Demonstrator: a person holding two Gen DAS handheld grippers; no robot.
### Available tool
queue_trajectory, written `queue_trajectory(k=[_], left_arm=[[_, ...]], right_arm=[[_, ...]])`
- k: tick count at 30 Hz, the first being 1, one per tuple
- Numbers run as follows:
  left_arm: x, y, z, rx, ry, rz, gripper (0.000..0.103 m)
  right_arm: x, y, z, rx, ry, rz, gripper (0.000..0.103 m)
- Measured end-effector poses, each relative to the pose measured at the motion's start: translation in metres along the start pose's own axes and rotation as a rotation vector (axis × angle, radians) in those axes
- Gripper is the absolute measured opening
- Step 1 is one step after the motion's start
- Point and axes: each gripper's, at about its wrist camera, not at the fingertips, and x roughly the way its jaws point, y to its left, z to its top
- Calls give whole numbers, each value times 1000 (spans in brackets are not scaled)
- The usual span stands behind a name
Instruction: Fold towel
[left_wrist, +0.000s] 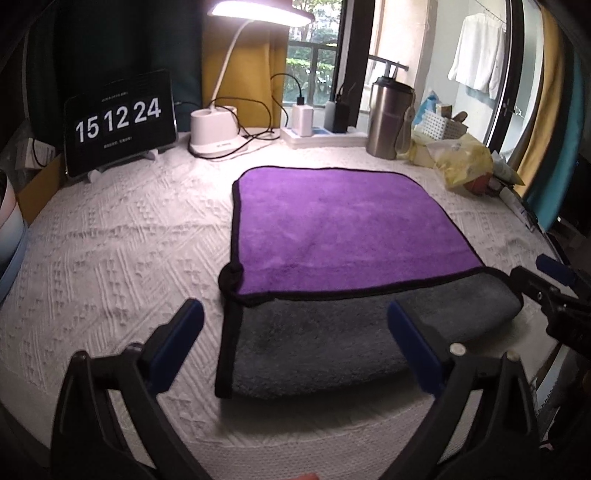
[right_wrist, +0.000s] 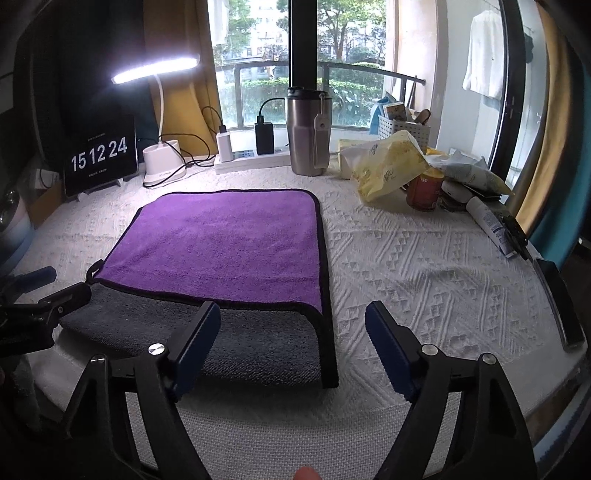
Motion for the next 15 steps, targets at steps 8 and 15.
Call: queue_trajectory(k=[8, 15], left_arm=[[22, 1, -1, -3, 81, 5, 76], [33, 0, -2, 6, 115, 25, 58]], right_arm=[[24, -5, 1, 3, 66, 13, 72], [44, -7, -1, -1, 131, 38, 54]])
